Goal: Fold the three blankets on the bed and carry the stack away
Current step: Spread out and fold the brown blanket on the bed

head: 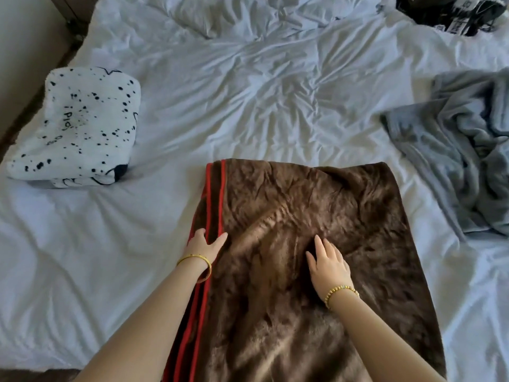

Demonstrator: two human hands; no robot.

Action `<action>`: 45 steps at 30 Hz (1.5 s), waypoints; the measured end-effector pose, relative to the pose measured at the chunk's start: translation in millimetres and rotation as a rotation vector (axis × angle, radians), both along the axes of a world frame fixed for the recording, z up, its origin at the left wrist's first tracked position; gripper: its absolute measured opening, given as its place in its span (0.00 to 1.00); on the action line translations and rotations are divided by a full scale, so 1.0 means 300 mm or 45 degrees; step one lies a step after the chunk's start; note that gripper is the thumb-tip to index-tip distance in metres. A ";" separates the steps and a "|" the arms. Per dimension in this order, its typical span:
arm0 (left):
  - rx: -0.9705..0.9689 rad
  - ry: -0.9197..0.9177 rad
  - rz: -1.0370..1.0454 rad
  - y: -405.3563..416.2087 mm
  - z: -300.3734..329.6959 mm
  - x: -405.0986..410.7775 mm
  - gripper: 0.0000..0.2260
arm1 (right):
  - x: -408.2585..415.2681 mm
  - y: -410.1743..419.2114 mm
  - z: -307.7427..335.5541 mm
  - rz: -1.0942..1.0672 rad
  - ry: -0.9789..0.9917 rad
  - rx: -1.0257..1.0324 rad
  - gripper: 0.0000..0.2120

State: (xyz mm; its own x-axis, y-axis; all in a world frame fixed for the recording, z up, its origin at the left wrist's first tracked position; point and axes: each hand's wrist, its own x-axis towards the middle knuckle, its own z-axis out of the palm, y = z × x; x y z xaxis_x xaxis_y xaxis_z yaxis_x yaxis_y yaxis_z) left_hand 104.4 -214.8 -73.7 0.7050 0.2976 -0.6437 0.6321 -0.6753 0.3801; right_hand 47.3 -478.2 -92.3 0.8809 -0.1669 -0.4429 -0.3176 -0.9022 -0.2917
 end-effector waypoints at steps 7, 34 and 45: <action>-0.313 -0.193 0.322 -0.054 -0.101 0.115 0.21 | 0.034 0.028 -0.099 -0.019 -0.115 -0.131 0.23; -0.124 -0.458 0.171 -0.053 -0.072 0.436 0.22 | 0.538 -0.331 0.010 -1.231 -0.079 0.741 0.40; 0.286 -0.344 0.118 -0.014 -0.071 0.513 0.29 | 0.616 -0.435 0.046 -0.990 -0.377 0.012 0.29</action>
State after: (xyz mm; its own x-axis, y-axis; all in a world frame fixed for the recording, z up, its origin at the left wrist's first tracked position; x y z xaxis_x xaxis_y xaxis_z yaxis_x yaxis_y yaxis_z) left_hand 258.1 -218.9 -95.1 0.8042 0.4812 -0.3490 0.5916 -0.7052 0.3907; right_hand 232.2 -608.5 -78.6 0.5963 -0.7734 -0.2152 -0.7582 -0.4544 -0.4676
